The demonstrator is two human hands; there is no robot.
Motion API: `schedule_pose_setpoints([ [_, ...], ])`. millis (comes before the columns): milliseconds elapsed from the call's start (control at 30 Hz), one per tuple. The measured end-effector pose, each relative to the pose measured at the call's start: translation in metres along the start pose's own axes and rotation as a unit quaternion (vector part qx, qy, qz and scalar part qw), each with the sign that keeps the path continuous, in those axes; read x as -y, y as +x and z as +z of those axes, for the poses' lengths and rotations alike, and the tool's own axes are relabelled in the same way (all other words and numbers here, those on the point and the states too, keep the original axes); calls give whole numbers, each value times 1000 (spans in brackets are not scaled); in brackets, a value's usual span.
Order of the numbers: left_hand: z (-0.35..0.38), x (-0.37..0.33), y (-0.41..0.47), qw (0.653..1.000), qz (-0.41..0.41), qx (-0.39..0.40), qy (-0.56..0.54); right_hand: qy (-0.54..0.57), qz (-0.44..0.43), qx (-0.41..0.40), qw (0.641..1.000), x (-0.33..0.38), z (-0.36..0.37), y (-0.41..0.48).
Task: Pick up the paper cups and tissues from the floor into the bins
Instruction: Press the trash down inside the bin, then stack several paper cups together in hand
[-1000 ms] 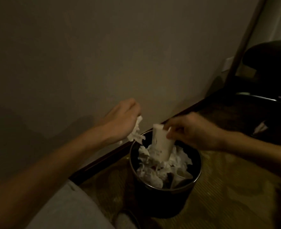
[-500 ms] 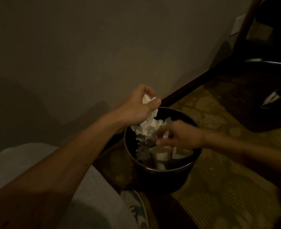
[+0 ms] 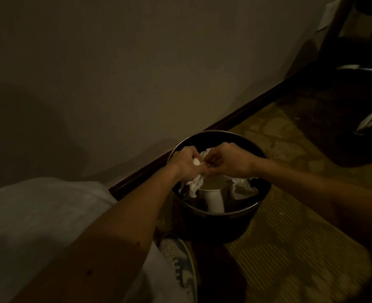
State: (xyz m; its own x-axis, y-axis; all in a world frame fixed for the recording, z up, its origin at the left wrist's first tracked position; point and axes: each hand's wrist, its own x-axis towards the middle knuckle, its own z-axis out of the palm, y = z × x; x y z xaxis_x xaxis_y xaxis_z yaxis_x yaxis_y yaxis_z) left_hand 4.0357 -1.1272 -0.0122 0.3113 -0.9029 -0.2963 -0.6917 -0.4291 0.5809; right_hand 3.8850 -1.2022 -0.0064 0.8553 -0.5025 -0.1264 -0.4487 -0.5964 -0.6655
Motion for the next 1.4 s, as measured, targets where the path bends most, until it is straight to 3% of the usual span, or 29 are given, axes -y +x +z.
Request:
schedule_pose_setpoints([
  [167, -1, 0, -3, 994, 62, 41, 85, -31, 15, 17, 999, -3, -8, 2],
  [267, -15, -16, -16, 971, 149, 53, 179, -26, 28, -28, 999, 1, -23, -7],
  [400, -53, -28, -45, 953, 186, 49, 234, -1, 22, -103, 994, 19, -36, -18],
  [600, -164, -8, -114, 908, 163, -56, 382, 112, -125, -133, 977, 126, -8, 4],
  [767, -239, 53, -204, 901, 77, -93, 417, 130, -185, -34, 974, 220, 54, 43],
  [900, -278, 131, -297, 923, -56, -111, 365, 101, -246, 77, 961, 321, 107, 83],
  [1067, -273, 287, -423, 934, -210, -201, 207, 33, -293, 230, 927, 445, 227, 123],
  [1233, -210, 438, -494, 895, -357, -262, 65, -128, -287, 379, 870, 514, 369, 147],
  [1400, -154, 541, -499, 862, -393, -314, -54, -218, -282, 418, 835, 538, 476, 168],
])
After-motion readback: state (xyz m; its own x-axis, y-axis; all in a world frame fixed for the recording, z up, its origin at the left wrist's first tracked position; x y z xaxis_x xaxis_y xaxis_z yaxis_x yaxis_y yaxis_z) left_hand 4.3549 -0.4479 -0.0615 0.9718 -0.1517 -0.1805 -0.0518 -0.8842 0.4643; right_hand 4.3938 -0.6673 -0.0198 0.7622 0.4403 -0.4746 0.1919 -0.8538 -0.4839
